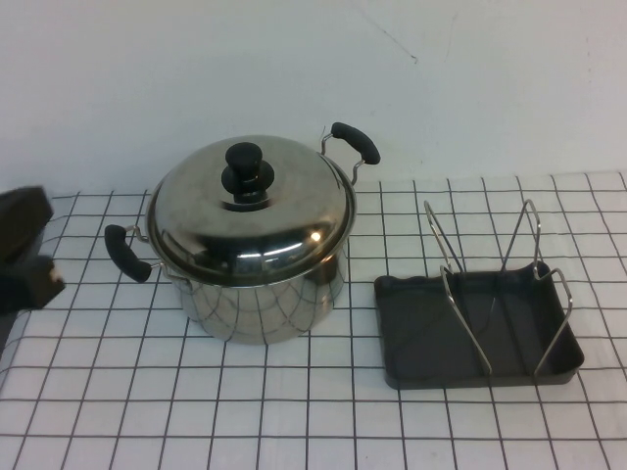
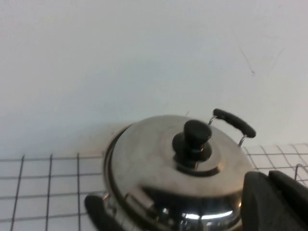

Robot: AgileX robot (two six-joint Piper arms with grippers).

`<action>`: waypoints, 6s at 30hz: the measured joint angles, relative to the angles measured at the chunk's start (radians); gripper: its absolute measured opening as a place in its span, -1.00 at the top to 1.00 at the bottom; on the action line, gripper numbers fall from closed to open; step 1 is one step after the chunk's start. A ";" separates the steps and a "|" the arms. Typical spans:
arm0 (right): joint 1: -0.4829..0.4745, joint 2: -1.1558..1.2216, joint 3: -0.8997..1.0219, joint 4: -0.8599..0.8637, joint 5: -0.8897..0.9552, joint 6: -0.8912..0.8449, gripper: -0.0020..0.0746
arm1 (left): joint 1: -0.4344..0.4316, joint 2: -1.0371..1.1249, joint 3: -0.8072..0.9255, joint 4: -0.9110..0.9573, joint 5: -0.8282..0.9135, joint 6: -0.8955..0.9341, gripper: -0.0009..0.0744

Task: Put pot lid on rack
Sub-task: Open the pot, then hand over the pot lid, then place the pot lid on the pot rack

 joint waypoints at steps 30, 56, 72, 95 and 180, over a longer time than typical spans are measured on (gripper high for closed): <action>0.000 0.000 0.000 0.011 0.000 -0.014 0.95 | -0.175 0.932 -0.210 0.146 -0.808 0.035 -0.66; 0.000 0.000 0.000 0.018 0.004 -0.018 0.95 | -0.175 1.037 -0.326 -0.097 -0.681 0.164 -0.51; 0.000 0.000 0.000 0.021 0.004 -0.025 0.95 | -0.177 1.029 -0.326 -0.011 -0.760 0.173 0.09; 0.000 0.000 -0.196 1.049 0.054 -0.131 0.93 | -0.417 0.462 -0.324 0.431 -0.848 -0.276 0.09; 0.361 1.193 -0.527 1.063 -0.249 -0.557 0.60 | -0.852 -0.021 0.036 0.693 0.423 -0.552 0.98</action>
